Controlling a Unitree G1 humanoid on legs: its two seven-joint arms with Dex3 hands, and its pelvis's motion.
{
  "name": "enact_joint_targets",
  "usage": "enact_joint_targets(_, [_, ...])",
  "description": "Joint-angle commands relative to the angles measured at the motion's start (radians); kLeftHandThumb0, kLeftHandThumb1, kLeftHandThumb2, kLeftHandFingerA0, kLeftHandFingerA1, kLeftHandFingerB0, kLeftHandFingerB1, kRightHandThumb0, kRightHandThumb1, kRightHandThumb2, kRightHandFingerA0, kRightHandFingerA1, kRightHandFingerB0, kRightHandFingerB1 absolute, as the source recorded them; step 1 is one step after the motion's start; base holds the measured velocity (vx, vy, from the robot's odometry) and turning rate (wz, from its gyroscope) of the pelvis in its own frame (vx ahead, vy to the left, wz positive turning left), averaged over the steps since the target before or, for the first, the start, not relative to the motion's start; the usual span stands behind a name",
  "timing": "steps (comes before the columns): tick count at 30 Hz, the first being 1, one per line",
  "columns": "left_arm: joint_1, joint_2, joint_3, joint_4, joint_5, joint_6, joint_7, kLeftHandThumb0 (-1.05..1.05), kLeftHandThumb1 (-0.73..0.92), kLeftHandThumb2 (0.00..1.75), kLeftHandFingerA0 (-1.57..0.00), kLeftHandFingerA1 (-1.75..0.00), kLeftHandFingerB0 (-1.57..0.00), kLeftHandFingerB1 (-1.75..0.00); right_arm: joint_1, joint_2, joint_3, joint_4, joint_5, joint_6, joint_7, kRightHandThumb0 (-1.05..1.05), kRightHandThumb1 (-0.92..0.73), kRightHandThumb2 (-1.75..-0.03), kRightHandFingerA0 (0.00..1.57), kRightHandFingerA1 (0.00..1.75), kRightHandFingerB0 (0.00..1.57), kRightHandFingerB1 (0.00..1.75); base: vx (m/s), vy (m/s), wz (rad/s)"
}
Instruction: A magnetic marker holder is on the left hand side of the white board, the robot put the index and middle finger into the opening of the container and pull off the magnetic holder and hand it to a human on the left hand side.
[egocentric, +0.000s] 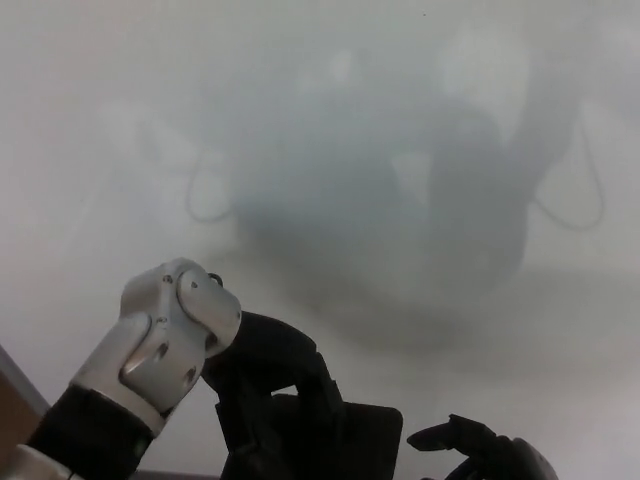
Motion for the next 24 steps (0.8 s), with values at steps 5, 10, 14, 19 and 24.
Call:
enact_joint_targets(5, [0.337, -0.219, 0.396, -0.322, -0.803, 0.640, -0.234, -0.27, 0.51, 0.57, -1.07, -1.40, -0.98, -0.75, 0.007, -0.036, 0.006, -0.039, -0.033, 0.045, -0.069, -0.44, -0.61, -0.58, 0.90, 0.87, 0.70, 0.59, 0.00, 0.000, 0.00])
enact_joint_targets(10, [0.427, -0.327, 0.513, -0.339, -0.954, 0.692, -0.230, -0.32, 0.49, 0.55, -1.08, -1.11, -0.96, -0.59, 0.003, -0.039, 0.004, -0.032, -0.032, 0.049, -0.074, -0.48, -0.62, -0.59, 0.92, 0.83, 0.69, 0.59, 0.00, 0.000, 0.00])
enact_joint_targets(14, [0.517, -0.428, 0.679, -0.465, -1.073, 0.603, -0.051, -0.43, 0.51, 0.55, -1.02, -0.95, -0.91, -0.56, 0.010, -0.030, 0.012, -0.019, -0.038, 0.044, -0.082, -0.47, -0.62, -0.59, 0.94, 0.76, 0.69, 0.59, 0.00, 0.000, 0.00])
enact_joint_targets(19, [0.477, -0.415, 0.846, -0.509, -1.181, 0.617, 0.068, -0.43, 0.58, 0.57, -1.01, -0.92, -0.84, -0.62, 0.015, -0.026, 0.017, -0.009, -0.045, 0.039, -0.097, -0.45, -0.61, -0.58, 0.95, 0.77, 0.69, 0.61, 0.00, 0.000, 0.00])
enact_joint_targets(24, [0.478, -0.280, 1.093, -0.506, -1.586, 0.486, 0.304, -0.47, 0.80, 0.64, -1.01, -0.82, -0.82, -0.70, 0.032, -0.024, 0.028, 0.002, -0.047, 0.036, -0.089, -0.43, -0.61, -0.58, 0.94, 0.75, 0.69, 0.61, 0.00, 0.000, 0.00])
